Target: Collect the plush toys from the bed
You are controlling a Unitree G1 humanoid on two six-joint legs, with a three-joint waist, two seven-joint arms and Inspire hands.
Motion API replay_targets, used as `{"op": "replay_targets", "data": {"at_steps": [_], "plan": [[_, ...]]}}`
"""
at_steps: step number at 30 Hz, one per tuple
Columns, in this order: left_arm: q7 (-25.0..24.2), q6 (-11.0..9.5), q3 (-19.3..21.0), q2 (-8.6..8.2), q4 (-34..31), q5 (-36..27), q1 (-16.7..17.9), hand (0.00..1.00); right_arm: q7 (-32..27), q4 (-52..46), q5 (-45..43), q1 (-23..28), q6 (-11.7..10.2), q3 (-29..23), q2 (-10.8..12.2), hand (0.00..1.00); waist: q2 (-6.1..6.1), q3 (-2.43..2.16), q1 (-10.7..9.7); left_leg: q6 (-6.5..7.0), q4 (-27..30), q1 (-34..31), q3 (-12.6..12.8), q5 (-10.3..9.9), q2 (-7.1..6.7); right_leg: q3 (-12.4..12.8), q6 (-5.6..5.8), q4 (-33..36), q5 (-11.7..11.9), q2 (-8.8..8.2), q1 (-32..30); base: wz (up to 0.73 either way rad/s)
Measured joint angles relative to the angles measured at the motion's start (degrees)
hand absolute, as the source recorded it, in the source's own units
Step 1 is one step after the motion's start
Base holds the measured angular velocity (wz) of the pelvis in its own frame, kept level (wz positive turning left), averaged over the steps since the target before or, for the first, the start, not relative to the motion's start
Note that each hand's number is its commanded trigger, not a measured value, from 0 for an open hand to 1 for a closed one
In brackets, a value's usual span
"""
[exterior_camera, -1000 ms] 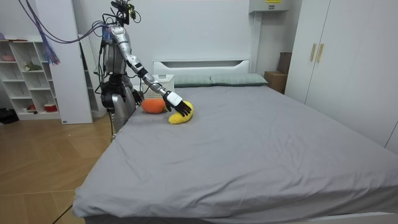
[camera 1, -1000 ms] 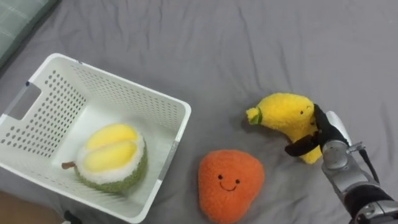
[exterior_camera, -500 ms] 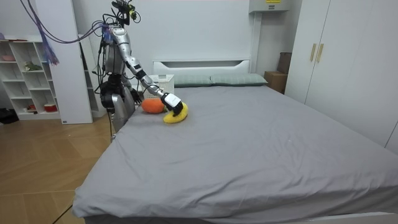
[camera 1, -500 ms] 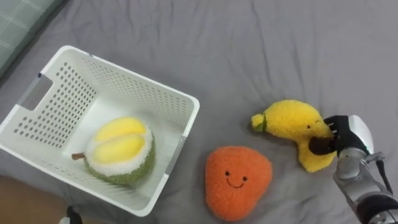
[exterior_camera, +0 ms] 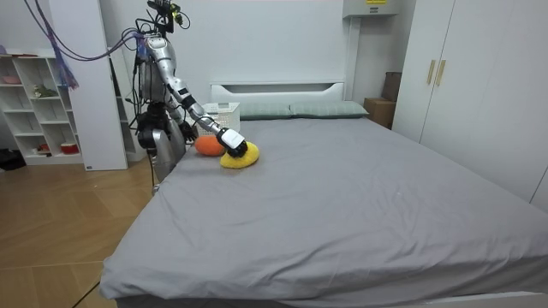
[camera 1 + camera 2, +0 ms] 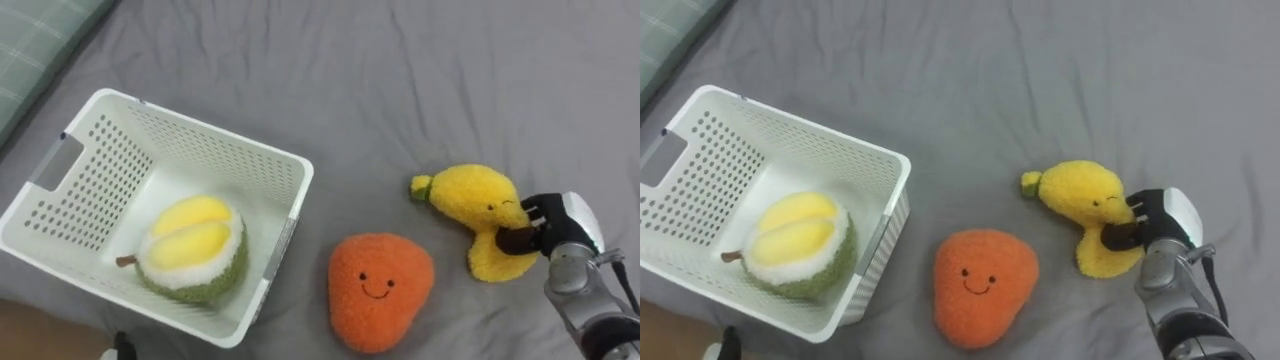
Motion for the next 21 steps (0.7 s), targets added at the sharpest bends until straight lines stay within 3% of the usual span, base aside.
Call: {"op": "replay_targets", "data": {"at_steps": [6,12,16,21], "plan": [[-0.13,-0.04,2.82,0.11,-0.18,2.70,1.71,0.00,1.68,-2.26,-1.79,0.14,0.88,-5.63,-0.21,1.00,-0.21,-0.08,-1.74,-0.10,-1.47,3.08,1.07,0.29,0.20,0.43,0.00,0.08,0.00,0.24,1.97,-0.10],[0.14,0.00,3.82,0.35,0.03,2.67,3.71,0.00,1.84,-14.21,-1.93,1.91,1.16,-6.71,-0.51,1.00,-1.18,-0.76,-4.06,-0.10,-2.48,7.10,1.86,0.29,0.34,0.56,0.03,-0.37,-0.02,0.13,5.46,-0.05],[0.21,-0.02,4.48,0.34,-0.28,2.79,5.25,0.00,2.46,-27.75,-3.02,6.29,1.10,-6.80,-0.44,1.00,-1.33,-0.92,-3.66,-0.09,-3.76,10.77,2.16,0.25,0.31,1.77,0.25,-0.45,-0.16,0.51,8.31,-0.08],[0.25,-0.01,5.70,0.36,-0.56,5.13,5.54,0.00,2.46,-37.46,-4.44,8.04,1.20,-6.76,-0.29,1.00,-1.16,-0.99,-3.06,-0.07,-3.91,13.54,2.50,0.21,0.38,1.86,0.25,-0.36,-0.16,0.48,10.81,-0.04]]}}
